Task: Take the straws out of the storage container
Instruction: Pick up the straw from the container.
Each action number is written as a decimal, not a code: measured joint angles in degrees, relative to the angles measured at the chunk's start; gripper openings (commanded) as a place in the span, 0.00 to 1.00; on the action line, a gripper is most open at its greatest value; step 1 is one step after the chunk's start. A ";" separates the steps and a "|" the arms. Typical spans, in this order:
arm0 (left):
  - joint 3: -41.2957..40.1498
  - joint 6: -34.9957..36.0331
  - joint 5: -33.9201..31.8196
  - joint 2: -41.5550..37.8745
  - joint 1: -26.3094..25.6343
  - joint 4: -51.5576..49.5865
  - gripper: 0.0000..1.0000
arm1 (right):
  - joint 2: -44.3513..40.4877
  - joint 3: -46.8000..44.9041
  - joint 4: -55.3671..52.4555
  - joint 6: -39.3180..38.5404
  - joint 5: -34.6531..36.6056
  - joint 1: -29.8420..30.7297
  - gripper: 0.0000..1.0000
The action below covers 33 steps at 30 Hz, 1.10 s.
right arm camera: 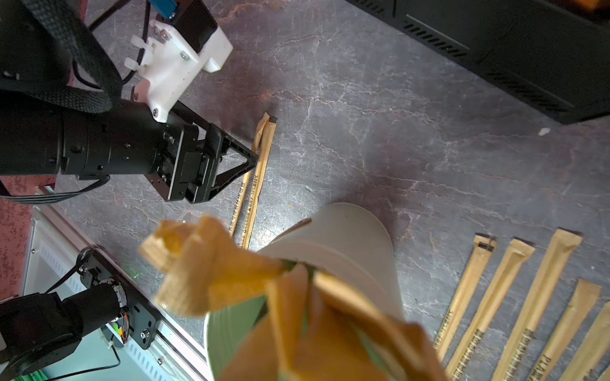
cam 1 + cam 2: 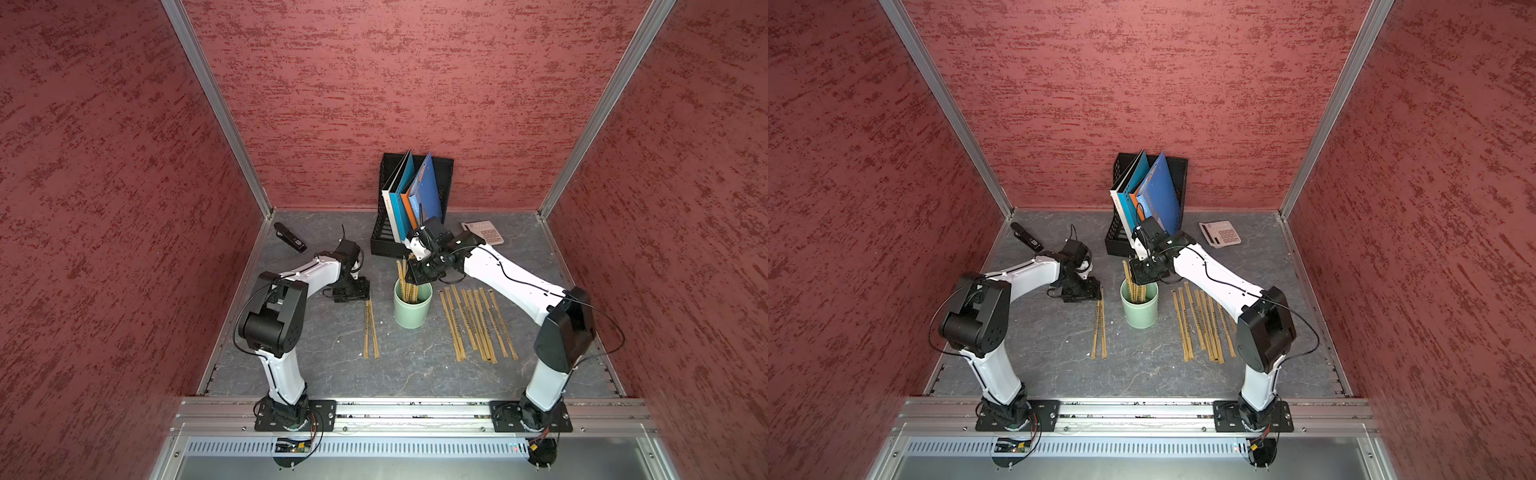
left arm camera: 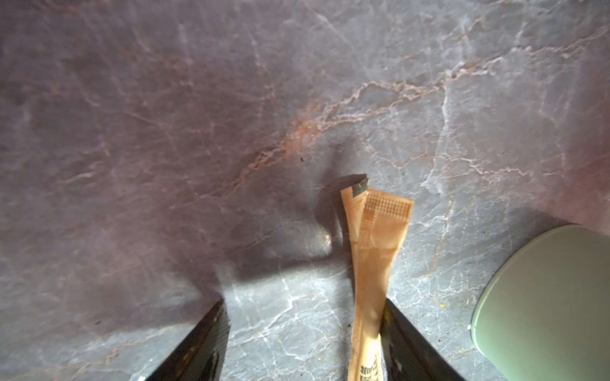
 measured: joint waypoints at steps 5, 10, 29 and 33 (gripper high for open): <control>0.00 0.00 0.00 0.00 0.00 0.00 0.72 | 0.35 0.20 0.07 0.55 0.02 0.00 0.14; 0.00 0.00 0.00 0.00 0.00 0.00 0.72 | 0.33 0.20 0.09 0.87 0.15 0.00 0.11; 0.00 -0.02 0.00 0.00 0.00 0.00 0.72 | -7.58 0.17 -0.52 1.64 0.07 0.00 0.08; 0.00 -0.02 0.02 0.00 -0.11 0.00 0.71 | -10.14 0.24 -1.90 1.46 0.04 0.00 0.08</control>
